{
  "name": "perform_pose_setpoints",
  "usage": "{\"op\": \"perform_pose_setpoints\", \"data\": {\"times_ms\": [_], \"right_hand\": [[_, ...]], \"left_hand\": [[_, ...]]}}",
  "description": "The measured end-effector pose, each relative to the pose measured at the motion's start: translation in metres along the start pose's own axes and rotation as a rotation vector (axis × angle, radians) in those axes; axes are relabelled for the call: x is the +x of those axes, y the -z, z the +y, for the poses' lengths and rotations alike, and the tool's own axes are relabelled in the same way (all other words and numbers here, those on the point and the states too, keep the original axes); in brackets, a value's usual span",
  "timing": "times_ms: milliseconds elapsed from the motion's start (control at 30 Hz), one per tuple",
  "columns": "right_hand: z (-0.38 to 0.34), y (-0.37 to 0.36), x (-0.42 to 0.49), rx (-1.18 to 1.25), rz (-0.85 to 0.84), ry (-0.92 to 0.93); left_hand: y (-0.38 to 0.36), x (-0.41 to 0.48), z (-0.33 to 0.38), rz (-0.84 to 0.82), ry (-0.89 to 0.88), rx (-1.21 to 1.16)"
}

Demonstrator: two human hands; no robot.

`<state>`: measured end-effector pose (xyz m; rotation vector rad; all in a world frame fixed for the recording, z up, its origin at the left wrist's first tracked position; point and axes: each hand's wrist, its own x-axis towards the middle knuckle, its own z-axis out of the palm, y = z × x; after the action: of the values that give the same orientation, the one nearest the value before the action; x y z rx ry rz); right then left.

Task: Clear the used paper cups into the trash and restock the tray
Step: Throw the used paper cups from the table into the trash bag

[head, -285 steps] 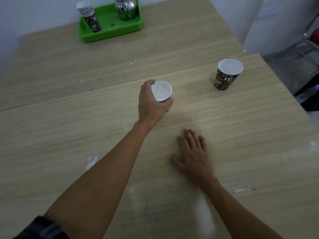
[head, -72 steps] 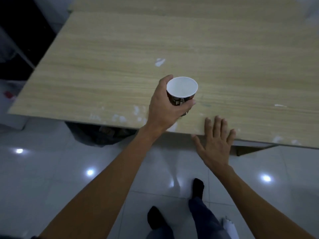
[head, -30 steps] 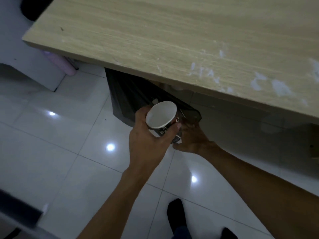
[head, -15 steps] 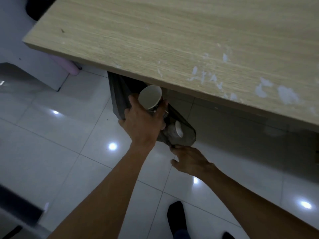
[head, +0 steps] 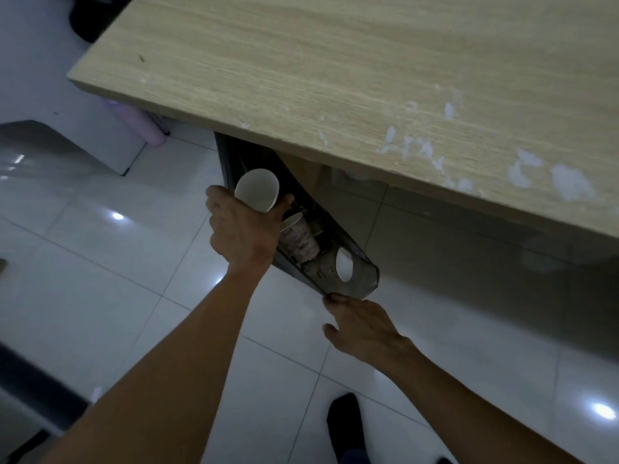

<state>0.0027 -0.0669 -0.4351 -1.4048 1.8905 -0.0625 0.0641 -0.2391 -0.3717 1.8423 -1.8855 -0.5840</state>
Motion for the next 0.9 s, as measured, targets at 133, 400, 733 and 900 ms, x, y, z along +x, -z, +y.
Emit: {"op": "perform_pose_setpoints", "data": {"times_ms": [133,400,733,900], "right_hand": [[-0.003,-0.003,-0.002,-0.01,-0.003,0.0],[-0.003,-0.005,-0.01,-0.012,-0.014,-0.012],[-0.008,0.007,-0.018,0.015,-0.024,-0.028],[-0.005,0.011,-0.031,0.056,-0.047,-0.056]], "left_hand": [[-0.001,0.01,0.002,-0.032,-0.017,0.008],[0.004,0.022,-0.005,-0.032,-0.039,0.052],[0.003,-0.008,-0.008,-0.118,-0.086,0.051],[0.006,-0.032,-0.004,-0.161,-0.086,0.031]]}}
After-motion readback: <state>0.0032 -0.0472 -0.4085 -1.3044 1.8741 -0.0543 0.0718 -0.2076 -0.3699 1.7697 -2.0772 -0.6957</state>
